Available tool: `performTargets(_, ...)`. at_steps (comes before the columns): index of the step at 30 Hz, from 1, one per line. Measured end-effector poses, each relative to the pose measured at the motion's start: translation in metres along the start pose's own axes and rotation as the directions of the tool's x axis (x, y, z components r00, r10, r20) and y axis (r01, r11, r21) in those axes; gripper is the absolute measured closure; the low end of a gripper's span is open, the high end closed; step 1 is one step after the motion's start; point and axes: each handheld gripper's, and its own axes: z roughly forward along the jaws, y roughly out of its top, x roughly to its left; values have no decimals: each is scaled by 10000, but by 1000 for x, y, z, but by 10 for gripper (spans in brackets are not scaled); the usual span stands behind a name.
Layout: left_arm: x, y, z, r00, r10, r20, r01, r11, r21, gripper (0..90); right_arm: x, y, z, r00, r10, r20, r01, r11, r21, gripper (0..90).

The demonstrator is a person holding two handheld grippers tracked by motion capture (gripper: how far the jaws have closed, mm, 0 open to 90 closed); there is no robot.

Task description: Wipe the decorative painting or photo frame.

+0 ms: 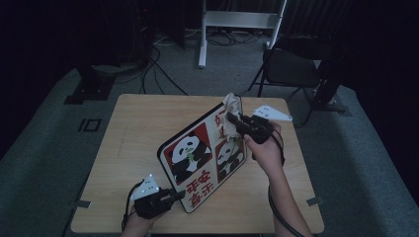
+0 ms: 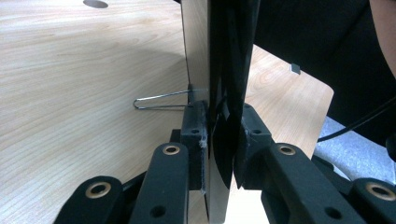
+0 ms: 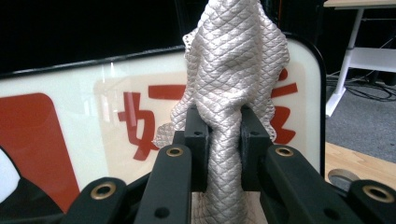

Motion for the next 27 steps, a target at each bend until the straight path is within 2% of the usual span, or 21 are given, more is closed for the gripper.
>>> performTargets(7,-1,0,0,10000,60,-50,-60,10000,52,775,-1,-7,0,10000,-70,37,69,9994,338,779)
performTargets(27,-1,0,0,10000,77,-40,-77,9999,65,774,-10,-41,-1,9996,162,220,-185,9944,1044,779)
